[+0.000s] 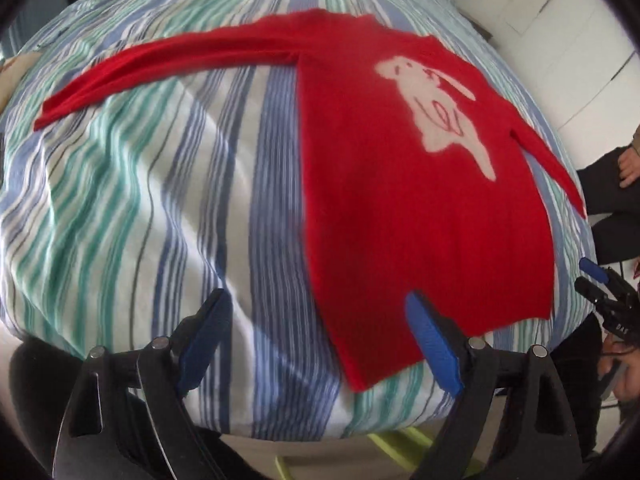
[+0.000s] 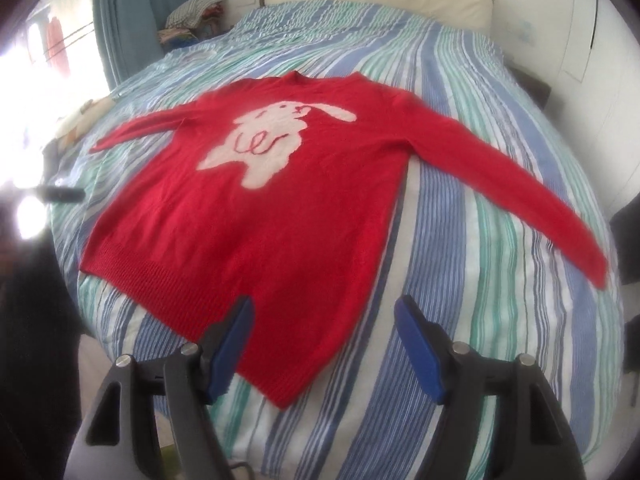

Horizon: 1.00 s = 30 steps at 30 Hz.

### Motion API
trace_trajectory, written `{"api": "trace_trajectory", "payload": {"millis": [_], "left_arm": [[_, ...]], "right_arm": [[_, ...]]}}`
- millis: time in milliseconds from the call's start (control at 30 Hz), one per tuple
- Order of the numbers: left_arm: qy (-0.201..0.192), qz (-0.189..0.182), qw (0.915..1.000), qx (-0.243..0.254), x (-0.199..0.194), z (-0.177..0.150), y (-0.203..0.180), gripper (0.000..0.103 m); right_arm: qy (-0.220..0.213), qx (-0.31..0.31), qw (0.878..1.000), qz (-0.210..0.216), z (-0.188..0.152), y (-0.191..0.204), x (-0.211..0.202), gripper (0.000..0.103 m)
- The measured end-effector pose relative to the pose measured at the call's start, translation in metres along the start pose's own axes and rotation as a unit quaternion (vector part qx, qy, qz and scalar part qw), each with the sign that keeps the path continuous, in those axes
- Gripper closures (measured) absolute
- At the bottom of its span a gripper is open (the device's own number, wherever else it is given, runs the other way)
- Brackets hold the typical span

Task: Fold small clothes
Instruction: 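Pinch the hem with the left gripper while the right gripper pinches the hem too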

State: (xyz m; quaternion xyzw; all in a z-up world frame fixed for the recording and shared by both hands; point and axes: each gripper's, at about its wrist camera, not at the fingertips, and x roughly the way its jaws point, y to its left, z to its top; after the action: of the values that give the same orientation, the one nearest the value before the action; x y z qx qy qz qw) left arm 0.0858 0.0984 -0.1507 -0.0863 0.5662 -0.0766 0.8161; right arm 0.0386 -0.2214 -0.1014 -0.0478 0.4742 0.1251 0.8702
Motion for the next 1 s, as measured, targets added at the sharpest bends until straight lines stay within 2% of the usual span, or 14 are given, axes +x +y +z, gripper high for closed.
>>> {"api": "trace_trajectory", "payload": {"millis": [100, 200, 233, 300, 333, 367, 400, 533, 600, 667, 767, 833, 933, 1000], "left_arm": [[0.009, 0.013, 0.9998, -0.011, 0.015, -0.007, -0.003, 0.016], [0.012, 0.024, 0.9996, 0.003, 0.020, -0.011, -0.010, 0.028], [0.012, 0.022, 0.9997, 0.008, 0.020, -0.012, -0.013, 0.039], [0.010, 0.009, 0.9998, 0.017, 0.021, -0.012, -0.017, 0.072], [0.014, 0.002, 0.9997, 0.017, 0.024, -0.011, -0.018, 0.100], [0.016, 0.000, 0.9998, 0.012, 0.025, -0.011, -0.017, 0.100], [0.016, -0.002, 0.9999, 0.005, 0.023, -0.011, -0.015, 0.100], [0.006, 0.006, 0.9996, 0.028, -0.002, -0.022, -0.018, 0.102], [0.026, 0.017, 0.9989, 0.036, 0.007, -0.029, -0.017, 0.102], [0.047, 0.017, 0.9986, 0.018, 0.025, -0.034, -0.011, 0.102], [0.050, 0.015, 0.9986, 0.001, 0.028, -0.028, -0.009, 0.101], [0.049, 0.019, 0.9985, 0.013, 0.027, -0.029, -0.011, 0.101], [0.044, 0.029, 0.9983, 0.025, 0.026, -0.028, -0.017, 0.098], [0.039, 0.032, 0.9984, 0.026, 0.020, -0.026, -0.021, 0.091]], "right_arm": [[0.038, 0.044, 0.997, 0.048, -0.020, -0.013, 0.008, 0.031], [0.063, 0.091, 0.989, 0.101, -0.039, -0.018, 0.023, 0.033], [0.069, 0.108, 0.985, 0.117, -0.044, -0.018, 0.029, 0.037], [0.078, 0.136, 0.978, 0.140, -0.049, -0.016, 0.044, 0.050], [0.081, 0.146, 0.975, 0.145, -0.051, -0.015, 0.051, 0.067], [0.084, 0.155, 0.974, 0.144, -0.052, -0.014, 0.057, 0.095], [0.085, 0.162, 0.973, 0.139, -0.052, -0.014, 0.060, 0.098], [0.090, 0.159, 0.976, 0.121, -0.047, -0.013, 0.046, 0.099], [0.096, 0.156, 0.978, 0.101, -0.048, -0.017, 0.034, 0.099], [0.114, 0.162, 0.976, 0.087, -0.056, -0.023, 0.038, 0.099], [0.125, 0.181, 0.972, 0.079, -0.065, -0.029, 0.058, 0.100], [0.123, 0.167, 0.976, 0.066, -0.059, -0.022, 0.060, 0.100], [0.121, 0.145, 0.981, 0.053, -0.057, -0.016, 0.059, 0.099], [0.117, 0.152, 0.980, 0.053, -0.057, -0.016, 0.057, 0.099]]}}
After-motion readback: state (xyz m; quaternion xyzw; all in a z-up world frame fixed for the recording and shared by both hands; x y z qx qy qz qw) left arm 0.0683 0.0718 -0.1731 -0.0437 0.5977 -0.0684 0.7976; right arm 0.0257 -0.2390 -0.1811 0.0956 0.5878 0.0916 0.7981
